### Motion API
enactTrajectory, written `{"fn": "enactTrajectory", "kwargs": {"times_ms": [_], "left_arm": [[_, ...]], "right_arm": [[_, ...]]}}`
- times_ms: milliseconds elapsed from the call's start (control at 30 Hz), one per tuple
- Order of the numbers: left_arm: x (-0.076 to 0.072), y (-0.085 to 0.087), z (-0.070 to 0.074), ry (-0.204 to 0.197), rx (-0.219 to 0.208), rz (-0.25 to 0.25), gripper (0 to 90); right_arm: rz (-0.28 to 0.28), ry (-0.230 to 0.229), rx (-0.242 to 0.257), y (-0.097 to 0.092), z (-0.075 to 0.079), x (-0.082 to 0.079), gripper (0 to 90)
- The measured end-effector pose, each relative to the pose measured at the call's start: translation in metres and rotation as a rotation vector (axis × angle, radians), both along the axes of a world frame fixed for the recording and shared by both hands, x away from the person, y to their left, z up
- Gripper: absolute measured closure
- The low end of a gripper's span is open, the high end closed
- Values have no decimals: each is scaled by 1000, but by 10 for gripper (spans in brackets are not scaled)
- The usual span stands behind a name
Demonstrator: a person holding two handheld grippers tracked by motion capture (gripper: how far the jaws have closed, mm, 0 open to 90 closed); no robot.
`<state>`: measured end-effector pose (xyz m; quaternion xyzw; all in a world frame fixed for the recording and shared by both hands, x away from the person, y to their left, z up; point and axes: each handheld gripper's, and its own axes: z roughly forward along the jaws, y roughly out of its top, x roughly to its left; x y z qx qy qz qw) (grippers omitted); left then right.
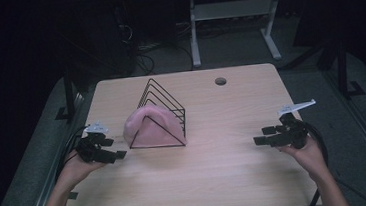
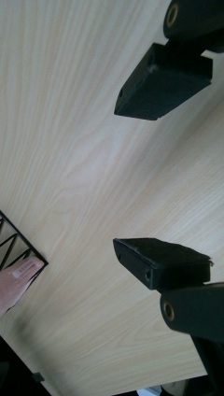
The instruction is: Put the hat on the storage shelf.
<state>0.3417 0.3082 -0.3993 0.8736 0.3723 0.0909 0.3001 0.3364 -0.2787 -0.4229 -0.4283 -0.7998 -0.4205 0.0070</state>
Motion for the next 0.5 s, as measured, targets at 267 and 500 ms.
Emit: {"fn": "enactTrajectory", "kwargs": {"times_ms": [267, 500], "left_arm": [[-7, 1, -5, -13, -11, 19, 247], [-14, 1, -6, -34, 0, 17, 247]], "right_arm": [[-4, 7, -26, -8, -5, -15, 284], [-20, 4, -32, -13, -9, -31, 282]]}}
